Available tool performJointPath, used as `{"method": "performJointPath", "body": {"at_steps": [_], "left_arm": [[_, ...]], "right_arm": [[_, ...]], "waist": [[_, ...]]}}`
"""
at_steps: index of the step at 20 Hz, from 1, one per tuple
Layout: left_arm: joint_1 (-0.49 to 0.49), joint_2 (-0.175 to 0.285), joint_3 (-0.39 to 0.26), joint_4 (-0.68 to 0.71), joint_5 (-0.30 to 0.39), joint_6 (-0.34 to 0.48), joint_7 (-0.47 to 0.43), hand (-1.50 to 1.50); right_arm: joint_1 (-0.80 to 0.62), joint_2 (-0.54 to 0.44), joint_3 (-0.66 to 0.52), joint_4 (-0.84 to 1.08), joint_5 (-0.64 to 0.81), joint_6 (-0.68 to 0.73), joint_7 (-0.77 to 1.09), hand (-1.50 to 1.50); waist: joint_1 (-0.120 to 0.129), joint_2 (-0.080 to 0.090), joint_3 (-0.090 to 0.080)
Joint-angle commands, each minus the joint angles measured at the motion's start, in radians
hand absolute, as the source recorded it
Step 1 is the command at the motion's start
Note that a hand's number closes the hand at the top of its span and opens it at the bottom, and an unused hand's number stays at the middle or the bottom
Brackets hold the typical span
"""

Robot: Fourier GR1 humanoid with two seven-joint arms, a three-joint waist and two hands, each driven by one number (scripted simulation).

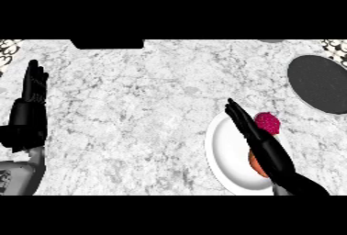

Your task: Pick the squash from the plate and place it in the pan

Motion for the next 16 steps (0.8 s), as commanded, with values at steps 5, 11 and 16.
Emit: {"method": "performJointPath", "body": {"at_steps": [5,11,16], "left_arm": [[0.031,-0.138,-0.183,0.018,0.147,-0.204,0.135,0.0],[0.112,-0.188,-0.233,0.012,0.254,-0.304,0.198,0.0],[0.073,-0.176,-0.203,-0.021,0.275,-0.31,0.288,0.0]], "right_arm": [[-0.254,-0.178,0.114,0.023,0.201,0.194,0.02,1.5],[-0.26,-0.3,0.033,0.113,0.452,0.033,-0.344,-1.5],[-0.314,-0.364,0.036,0.134,0.519,0.098,-0.434,-1.5]], "waist": [[0.029,-0.008,-0.015],[0.014,-0.012,-0.007],[0.005,-0.02,-0.01]]}}
